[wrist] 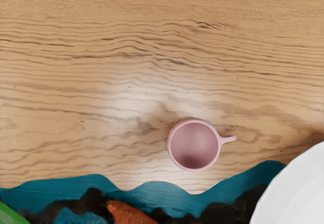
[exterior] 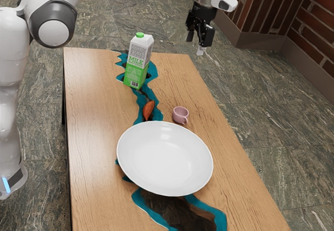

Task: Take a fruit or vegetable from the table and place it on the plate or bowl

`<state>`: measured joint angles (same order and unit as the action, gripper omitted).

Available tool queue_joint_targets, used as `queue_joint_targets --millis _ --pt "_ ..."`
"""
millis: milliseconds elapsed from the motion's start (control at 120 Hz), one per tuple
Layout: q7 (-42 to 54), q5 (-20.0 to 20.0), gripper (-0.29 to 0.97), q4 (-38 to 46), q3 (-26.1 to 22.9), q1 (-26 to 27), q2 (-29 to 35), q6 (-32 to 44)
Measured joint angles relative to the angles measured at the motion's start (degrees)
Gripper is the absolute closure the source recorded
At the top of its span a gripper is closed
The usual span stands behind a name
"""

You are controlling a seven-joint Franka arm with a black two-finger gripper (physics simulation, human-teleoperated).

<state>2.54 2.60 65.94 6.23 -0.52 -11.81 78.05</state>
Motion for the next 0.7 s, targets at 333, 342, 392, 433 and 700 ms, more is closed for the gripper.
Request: queue_joint_targets --millis 333,342,392,433,700 --pt "1.0 0.4 0.0 0.0 0.3 -0.1 0.0 0.1" --pt "1.0 0.4 0.0 0.0 0.3 -0.1 0.0 0.1" --pt "1.2 0.5 0.0 0.0 0.3 -0.1 0.0 0.1" --pt "1.2 0.6 0.0 0.0 0.3 -0.1 -0.1 0.1" --pt "0.9 0.3 0.0 -11.1 -2.0 0.3 2.7 -3.8"
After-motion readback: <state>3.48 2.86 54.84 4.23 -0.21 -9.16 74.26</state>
